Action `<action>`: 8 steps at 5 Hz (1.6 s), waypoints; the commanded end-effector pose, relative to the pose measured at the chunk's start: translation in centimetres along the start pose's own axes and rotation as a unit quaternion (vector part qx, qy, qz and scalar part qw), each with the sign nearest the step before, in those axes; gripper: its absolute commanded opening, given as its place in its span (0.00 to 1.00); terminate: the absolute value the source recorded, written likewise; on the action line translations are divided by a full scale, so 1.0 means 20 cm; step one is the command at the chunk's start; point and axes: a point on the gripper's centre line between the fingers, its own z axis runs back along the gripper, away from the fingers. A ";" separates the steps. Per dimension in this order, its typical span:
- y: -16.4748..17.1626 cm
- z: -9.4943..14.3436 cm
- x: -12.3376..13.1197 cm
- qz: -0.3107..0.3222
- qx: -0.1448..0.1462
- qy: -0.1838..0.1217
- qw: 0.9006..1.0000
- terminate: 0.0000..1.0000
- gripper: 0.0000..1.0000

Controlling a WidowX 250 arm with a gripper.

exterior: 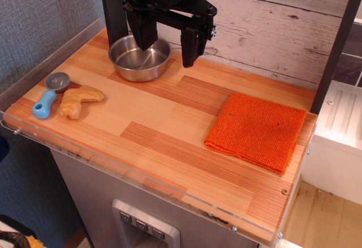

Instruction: Place the cloth on the far right edge of the table.

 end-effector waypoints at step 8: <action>-0.44 -0.49 0.10 0.053 0.042 0.038 0.997 0.00 1.00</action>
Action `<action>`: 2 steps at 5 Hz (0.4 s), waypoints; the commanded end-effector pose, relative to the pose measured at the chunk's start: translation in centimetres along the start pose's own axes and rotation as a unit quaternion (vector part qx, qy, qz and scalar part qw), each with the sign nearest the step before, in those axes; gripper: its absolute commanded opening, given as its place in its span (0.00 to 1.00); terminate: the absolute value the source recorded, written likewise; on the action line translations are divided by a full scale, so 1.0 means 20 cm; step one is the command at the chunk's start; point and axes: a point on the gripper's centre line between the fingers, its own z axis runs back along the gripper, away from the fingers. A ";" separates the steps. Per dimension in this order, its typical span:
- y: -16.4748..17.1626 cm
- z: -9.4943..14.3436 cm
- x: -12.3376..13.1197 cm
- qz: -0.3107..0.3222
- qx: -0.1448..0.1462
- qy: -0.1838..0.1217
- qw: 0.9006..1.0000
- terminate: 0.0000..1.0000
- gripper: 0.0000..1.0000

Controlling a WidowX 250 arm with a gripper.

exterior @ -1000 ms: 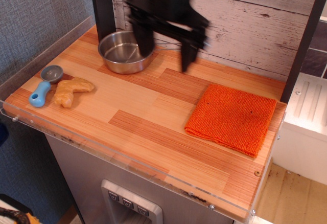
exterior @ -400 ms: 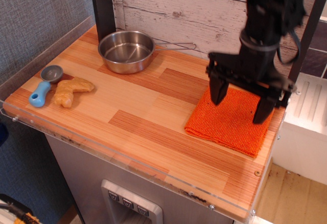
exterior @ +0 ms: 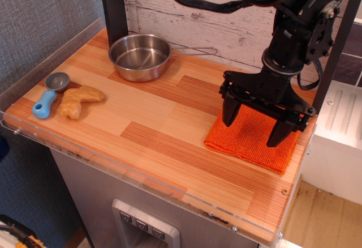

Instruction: Place the cloth on the far right edge of the table.

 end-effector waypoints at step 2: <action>0.00 -0.14 0.09 0.013 -0.040 0.004 0.999 0.00 1.00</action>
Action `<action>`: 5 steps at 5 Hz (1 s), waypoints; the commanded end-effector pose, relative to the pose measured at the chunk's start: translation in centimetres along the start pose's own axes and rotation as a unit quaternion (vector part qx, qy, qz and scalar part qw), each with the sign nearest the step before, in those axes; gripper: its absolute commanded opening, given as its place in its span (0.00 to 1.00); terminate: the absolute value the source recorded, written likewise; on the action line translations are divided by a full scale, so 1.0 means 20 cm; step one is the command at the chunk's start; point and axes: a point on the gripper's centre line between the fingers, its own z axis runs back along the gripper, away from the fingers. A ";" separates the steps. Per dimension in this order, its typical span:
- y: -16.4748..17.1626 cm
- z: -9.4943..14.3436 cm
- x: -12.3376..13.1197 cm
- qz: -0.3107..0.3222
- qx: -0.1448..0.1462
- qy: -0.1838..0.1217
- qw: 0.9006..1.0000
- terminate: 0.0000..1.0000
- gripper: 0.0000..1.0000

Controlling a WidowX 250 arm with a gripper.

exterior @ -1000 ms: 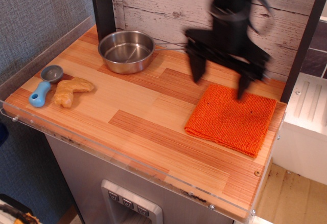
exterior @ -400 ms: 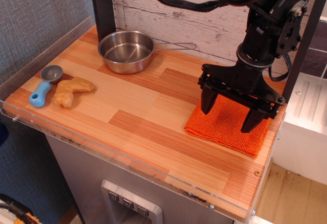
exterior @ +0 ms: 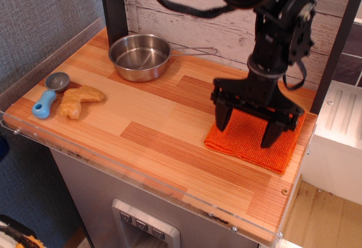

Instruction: Place the cloth on the far right edge of the table.

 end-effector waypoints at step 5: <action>0.26 -0.05 0.26 0.018 0.034 -0.014 0.999 0.00 1.00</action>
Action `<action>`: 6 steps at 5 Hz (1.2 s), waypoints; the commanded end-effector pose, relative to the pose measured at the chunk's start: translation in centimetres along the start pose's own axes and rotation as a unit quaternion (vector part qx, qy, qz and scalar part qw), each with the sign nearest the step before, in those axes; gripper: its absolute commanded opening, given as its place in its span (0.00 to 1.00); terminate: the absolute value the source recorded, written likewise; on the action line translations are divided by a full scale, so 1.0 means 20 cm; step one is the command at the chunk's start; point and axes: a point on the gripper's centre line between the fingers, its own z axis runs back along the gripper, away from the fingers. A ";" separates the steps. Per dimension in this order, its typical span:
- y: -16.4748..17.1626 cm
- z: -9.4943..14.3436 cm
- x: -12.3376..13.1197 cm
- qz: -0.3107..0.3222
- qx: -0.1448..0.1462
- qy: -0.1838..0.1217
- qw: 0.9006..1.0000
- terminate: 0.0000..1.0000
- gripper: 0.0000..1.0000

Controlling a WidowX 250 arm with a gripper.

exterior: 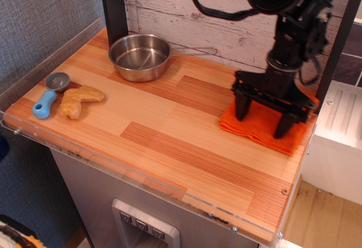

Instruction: Place the cloth on the far right edge of the table.

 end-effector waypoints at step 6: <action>0.03 0.24 0.25 -0.056 -0.024 -0.073 0.995 0.00 1.00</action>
